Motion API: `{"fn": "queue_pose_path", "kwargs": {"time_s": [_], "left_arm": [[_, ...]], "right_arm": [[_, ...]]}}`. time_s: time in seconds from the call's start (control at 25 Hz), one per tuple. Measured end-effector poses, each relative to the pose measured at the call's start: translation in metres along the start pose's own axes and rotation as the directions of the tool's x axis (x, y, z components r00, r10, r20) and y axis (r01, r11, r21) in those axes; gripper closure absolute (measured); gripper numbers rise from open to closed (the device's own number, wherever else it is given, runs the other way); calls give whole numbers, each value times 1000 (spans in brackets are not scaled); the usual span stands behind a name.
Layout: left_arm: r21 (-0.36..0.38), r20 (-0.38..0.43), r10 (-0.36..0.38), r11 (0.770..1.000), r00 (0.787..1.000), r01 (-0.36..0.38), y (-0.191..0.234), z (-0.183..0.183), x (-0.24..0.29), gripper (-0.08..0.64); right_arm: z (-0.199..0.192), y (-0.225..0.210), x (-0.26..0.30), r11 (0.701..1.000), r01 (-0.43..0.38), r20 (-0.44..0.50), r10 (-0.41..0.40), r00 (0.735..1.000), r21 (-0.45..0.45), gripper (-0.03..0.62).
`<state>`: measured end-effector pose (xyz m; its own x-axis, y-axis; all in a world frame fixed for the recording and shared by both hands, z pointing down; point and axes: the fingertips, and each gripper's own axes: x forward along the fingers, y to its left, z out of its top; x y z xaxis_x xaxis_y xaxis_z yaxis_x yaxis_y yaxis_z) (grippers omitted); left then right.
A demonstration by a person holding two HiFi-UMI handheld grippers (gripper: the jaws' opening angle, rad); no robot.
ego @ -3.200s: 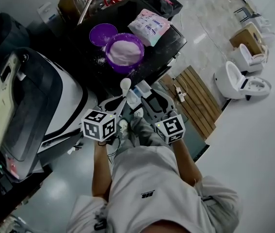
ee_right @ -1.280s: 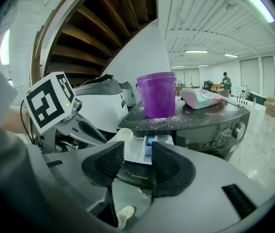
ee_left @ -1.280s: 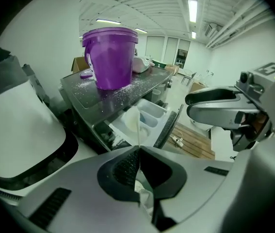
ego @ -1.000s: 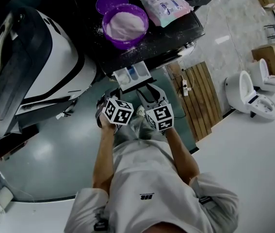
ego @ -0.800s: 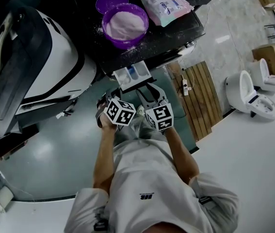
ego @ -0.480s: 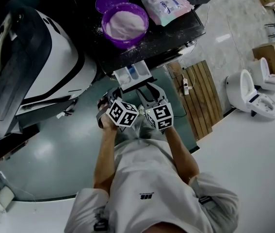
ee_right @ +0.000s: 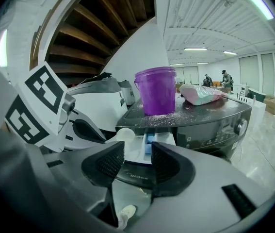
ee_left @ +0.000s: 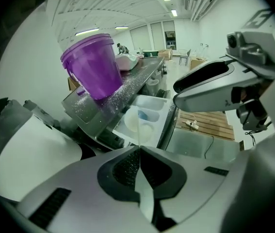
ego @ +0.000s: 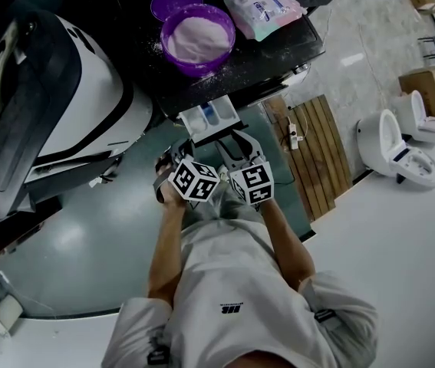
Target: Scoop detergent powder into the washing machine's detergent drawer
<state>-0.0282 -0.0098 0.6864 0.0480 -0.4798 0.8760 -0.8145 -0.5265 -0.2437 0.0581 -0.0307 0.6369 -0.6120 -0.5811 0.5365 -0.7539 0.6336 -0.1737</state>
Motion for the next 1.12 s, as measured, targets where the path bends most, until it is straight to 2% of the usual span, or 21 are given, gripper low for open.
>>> {"fn": "queue_pose_path", "kwargs": {"time_s": [0.48, 0.8, 1.12], "left_arm": [[-10, 10, 6, 1000, 1000, -6, 4, 2, -4, 545], [-38, 6, -30, 999, 1000, 30, 1, -3, -3, 545], [-92, 100, -40, 995, 994, 49, 9, 5, -15, 545]], "right_arm": [[-1, 2, 3, 1000, 1, -8, -1, 1000, -5, 417], [-1, 1, 3, 1000, 6, -11, -6, 1000, -5, 417], [6, 0, 4, 1000, 18, -2, -18, 1000, -14, 417]]}}
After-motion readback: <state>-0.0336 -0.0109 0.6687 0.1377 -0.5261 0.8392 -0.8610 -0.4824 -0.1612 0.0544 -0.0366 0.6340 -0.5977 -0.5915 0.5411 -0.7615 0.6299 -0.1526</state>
